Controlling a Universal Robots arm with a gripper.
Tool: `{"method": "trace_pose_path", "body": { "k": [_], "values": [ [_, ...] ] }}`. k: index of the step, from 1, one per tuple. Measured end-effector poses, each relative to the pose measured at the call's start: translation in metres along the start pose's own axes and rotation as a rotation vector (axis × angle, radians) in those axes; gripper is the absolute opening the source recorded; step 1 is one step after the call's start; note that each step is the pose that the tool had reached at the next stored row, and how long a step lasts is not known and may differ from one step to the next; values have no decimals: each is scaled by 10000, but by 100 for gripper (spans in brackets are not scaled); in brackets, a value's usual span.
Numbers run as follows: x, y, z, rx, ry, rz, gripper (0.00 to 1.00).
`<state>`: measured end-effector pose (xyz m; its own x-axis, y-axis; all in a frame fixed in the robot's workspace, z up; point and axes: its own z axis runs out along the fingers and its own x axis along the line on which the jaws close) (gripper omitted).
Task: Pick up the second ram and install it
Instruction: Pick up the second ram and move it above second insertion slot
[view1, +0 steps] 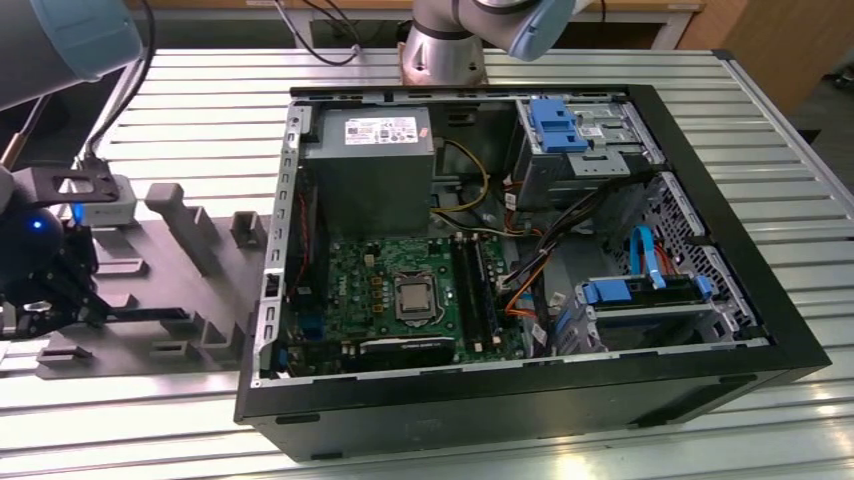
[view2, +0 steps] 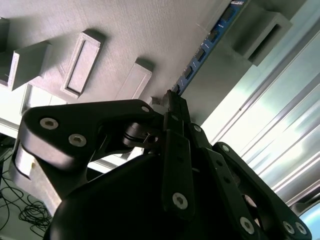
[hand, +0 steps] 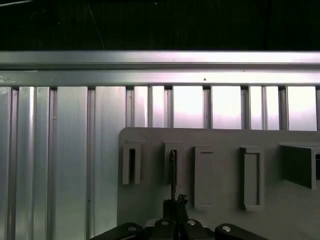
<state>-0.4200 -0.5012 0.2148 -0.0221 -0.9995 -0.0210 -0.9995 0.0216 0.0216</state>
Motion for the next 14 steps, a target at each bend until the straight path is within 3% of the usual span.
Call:
{"method": "trace_pose_path", "body": {
  "k": [14],
  "values": [
    [-4,2,-108,1,-1,0,11]
  ]
}}
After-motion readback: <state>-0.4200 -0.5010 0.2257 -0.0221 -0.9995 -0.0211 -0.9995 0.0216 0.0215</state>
